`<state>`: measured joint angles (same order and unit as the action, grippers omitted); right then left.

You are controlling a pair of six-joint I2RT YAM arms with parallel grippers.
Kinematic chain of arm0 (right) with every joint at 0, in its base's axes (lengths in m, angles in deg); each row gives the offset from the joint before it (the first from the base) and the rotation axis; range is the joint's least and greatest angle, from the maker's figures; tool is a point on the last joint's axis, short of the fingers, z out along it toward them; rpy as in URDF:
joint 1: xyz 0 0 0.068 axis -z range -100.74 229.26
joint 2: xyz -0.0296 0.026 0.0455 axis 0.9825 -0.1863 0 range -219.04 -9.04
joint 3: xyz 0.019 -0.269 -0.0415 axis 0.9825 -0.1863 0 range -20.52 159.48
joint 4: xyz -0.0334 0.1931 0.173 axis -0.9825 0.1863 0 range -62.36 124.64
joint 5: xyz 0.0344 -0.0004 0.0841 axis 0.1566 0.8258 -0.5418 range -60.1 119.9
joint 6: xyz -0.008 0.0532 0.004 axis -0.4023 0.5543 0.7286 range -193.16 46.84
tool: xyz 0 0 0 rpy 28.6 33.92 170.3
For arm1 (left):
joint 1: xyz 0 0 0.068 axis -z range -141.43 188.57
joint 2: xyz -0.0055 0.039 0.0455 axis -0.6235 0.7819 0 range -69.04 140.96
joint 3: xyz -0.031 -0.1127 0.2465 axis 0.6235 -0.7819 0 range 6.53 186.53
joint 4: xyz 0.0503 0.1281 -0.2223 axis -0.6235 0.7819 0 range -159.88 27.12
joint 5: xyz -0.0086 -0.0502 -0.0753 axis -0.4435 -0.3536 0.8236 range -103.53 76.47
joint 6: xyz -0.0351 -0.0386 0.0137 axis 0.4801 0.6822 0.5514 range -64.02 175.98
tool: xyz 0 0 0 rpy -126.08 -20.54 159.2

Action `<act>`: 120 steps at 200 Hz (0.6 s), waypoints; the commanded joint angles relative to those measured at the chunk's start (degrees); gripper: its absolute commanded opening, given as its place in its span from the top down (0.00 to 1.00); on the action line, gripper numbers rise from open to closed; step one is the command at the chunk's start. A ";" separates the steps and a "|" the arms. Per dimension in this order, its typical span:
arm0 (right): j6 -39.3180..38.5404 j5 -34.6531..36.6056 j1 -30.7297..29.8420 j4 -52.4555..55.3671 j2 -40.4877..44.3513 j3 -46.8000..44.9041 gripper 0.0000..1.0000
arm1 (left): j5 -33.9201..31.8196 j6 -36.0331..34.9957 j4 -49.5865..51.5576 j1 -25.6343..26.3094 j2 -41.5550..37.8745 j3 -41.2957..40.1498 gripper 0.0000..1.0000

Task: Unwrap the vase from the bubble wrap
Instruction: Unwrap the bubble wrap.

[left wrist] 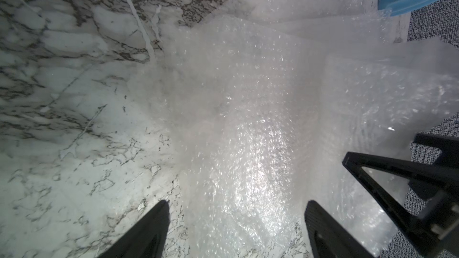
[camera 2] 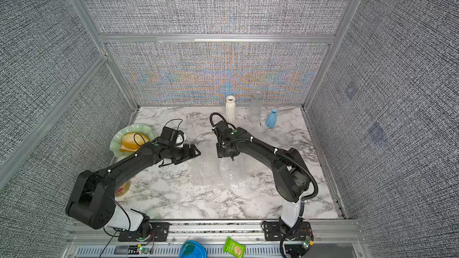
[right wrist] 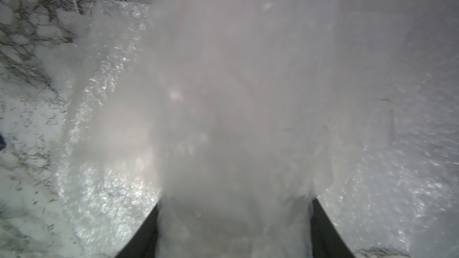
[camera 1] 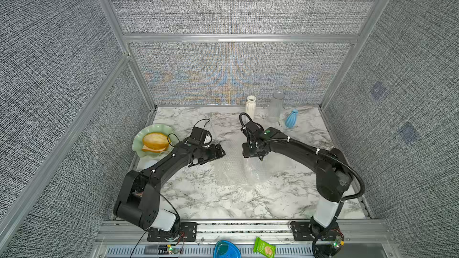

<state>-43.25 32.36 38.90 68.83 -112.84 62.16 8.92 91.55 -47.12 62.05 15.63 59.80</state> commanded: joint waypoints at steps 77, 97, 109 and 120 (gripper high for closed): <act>10.97 -30.89 9.03 -23.91 2.35 -14.98 0.57 | 3.38 -1.01 -1.14 0.02 -0.29 -0.75 0.13; 14.11 -34.22 10.59 -29.97 1.73 -18.67 0.54 | 3.80 -0.92 -1.32 -0.02 -0.12 -0.89 0.13; 13.70 -32.79 10.74 -29.37 1.76 -19.04 0.49 | 3.87 -0.87 -1.41 -0.02 -0.04 -0.82 0.13; 12.88 -31.04 10.74 -28.21 2.11 -18.89 0.40 | 3.89 -0.86 -1.39 0.00 -0.07 -0.89 0.13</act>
<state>-32.21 1.92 49.72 44.46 -110.92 43.58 12.05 90.92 -47.49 62.05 15.63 59.02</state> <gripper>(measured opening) 0.540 0.872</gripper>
